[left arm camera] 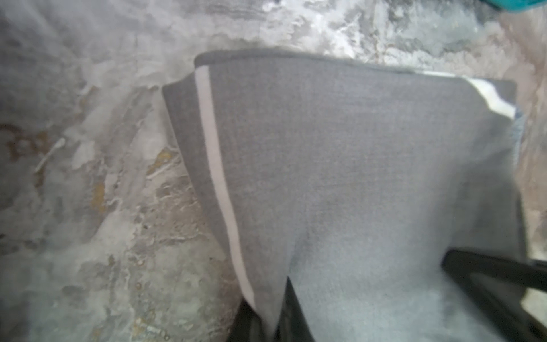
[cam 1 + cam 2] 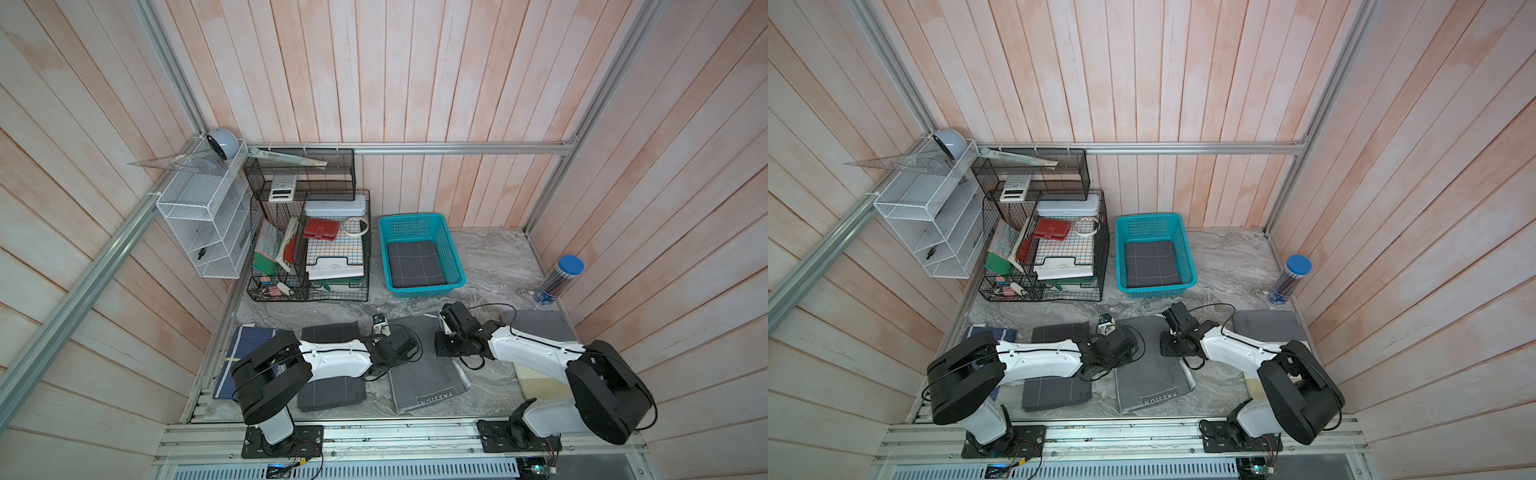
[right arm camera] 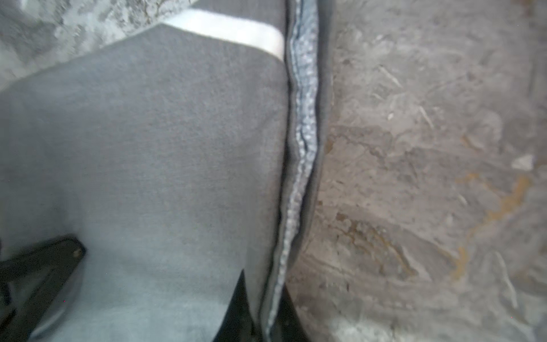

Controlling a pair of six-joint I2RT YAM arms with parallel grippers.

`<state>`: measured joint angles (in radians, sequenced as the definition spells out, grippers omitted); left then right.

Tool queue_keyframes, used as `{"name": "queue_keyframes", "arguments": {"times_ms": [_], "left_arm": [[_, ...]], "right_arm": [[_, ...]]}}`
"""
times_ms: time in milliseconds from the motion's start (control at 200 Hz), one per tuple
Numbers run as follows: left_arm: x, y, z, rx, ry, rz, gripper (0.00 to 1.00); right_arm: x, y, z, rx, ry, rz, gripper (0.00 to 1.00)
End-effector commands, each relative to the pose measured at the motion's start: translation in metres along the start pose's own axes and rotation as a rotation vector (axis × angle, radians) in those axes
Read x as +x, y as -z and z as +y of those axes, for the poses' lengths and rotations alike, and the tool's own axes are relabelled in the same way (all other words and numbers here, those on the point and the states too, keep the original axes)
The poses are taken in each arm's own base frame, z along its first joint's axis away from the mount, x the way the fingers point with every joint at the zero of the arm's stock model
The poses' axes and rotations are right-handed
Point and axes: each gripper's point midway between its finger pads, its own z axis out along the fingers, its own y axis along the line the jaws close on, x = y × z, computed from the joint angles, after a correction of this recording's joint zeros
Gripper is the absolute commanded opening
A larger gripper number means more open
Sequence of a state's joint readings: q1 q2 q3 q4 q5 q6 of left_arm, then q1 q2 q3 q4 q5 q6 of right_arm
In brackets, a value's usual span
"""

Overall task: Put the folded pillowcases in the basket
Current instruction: Pick up the pillowcase at the center of the board, then place the pillowcase in the basket.

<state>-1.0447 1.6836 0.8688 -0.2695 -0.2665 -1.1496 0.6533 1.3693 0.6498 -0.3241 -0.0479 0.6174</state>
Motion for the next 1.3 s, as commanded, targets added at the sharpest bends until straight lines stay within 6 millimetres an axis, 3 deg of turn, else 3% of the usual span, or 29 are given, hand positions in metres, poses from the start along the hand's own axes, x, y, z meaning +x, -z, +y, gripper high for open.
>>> {"name": "queue_keyframes", "arguments": {"times_ms": [0, 330, 545, 690, 795, 935, 1115, 1295], "left_arm": [[-0.010, 0.019, -0.007, -0.025, -0.067, -0.044, 0.05], [-0.074, 0.108, -0.048, 0.064, -0.122, -0.296, 0.00], [-0.134, 0.157, -0.072, 0.073, -0.137, -0.447, 0.00], [-0.181, 0.178, -0.090, 0.062, -0.150, -0.522, 0.00], [-0.224, 0.182, -0.096, 0.010, -0.152, -0.566, 0.00], [-0.266, 0.167, -0.108, -0.131, -0.226, -0.588, 0.00], [-0.314, 0.140, -0.112, -0.187, -0.221, -0.596, 0.00], [-0.343, 0.097, -0.111, -0.233, -0.234, -0.568, 0.00]], "right_arm": [[-0.003, 0.026, -0.007, 0.049, 0.000, -0.035, 0.02], [-0.051, 0.119, 0.018, -0.013, 0.009, -0.288, 0.00], [-0.114, 0.181, 0.024, 0.006, 0.034, -0.558, 0.00], [-0.164, 0.199, 0.034, 0.009, 0.040, -0.618, 0.00], [-0.203, 0.200, 0.039, -0.010, 0.017, -0.650, 0.00], [-0.249, 0.189, 0.043, -0.021, -0.004, -0.664, 0.00], [-0.303, 0.150, 0.037, 0.007, -0.025, -0.626, 0.00], [-0.334, 0.111, 0.027, 0.026, -0.038, -0.570, 0.00]]}}
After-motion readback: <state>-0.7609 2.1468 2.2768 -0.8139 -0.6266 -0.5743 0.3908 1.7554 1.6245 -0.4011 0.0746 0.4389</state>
